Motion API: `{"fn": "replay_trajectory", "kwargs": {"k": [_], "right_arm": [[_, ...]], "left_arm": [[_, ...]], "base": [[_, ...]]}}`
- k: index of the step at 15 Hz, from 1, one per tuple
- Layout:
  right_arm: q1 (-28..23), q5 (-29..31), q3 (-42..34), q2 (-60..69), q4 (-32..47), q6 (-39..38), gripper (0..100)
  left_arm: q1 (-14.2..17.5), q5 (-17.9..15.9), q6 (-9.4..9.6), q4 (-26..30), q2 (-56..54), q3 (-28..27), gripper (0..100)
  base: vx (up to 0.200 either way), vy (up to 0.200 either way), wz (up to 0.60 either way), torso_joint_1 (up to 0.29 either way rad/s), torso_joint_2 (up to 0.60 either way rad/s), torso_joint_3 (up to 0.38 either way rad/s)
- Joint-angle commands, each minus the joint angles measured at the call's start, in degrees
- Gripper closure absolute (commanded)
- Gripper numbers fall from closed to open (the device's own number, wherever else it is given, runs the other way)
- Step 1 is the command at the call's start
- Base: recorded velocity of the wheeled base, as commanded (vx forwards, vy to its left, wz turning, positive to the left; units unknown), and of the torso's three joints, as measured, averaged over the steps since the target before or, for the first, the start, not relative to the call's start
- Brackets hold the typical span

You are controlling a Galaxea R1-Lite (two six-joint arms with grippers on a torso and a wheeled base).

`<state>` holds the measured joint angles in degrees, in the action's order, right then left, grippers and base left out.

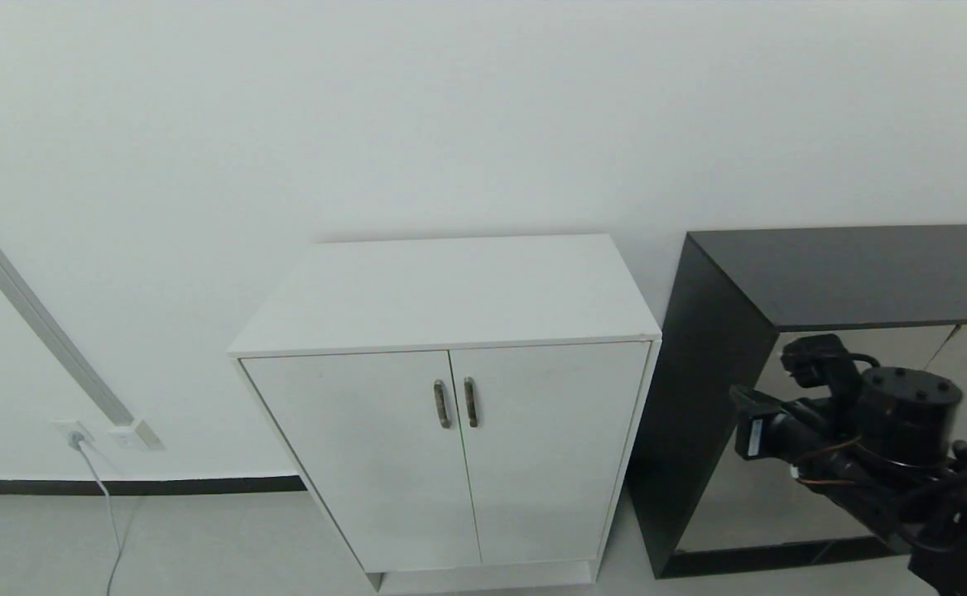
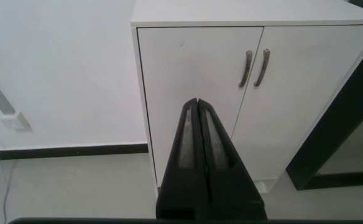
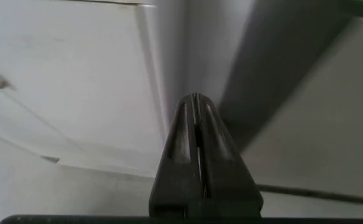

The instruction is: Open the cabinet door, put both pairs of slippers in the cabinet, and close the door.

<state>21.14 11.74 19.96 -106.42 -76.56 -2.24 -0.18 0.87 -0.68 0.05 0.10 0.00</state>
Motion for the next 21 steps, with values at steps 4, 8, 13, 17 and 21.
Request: {"fn": "replay_trajectory", "kwargs": {"k": [4, 8, 13, 17, 21], "right_arm": [[-5.05, 0.21, -16.35, 17.57, -0.96, 0.49, 100], [-7.08, 0.74, -19.96, 27.41, 5.10, 0.66, 100], [-7.34, -0.14, -19.96, 49.91, 30.06, 0.49, 100], [-7.25, -2.69, -19.87, 69.07, 50.80, 0.40, 100], [-7.08, -4.44, -19.34, 80.94, 64.43, 0.40, 100]], "left_arm": [[0.01, 0.01, -0.02, -0.05, -0.01, 0.00, 100], [0.01, 0.01, -0.02, 0.04, -0.01, 0.00, 100], [0.01, 0.01, -0.02, -0.05, -0.01, 0.00, 100], [0.01, 0.01, -0.02, -0.05, -0.01, 0.00, 100], [0.01, 0.01, -0.02, 0.04, -0.01, 0.00, 100]], "base": [[0.000, 0.000, 0.00, 0.000, 0.00, 0.000], [0.000, 0.000, 0.00, 0.000, 0.00, 0.000], [0.000, 0.000, 0.00, 0.000, 0.00, 0.000], [0.000, 0.000, 0.00, 0.000, 0.00, 0.000], [0.000, 0.000, 0.00, 0.000, 0.00, 0.000]]}}
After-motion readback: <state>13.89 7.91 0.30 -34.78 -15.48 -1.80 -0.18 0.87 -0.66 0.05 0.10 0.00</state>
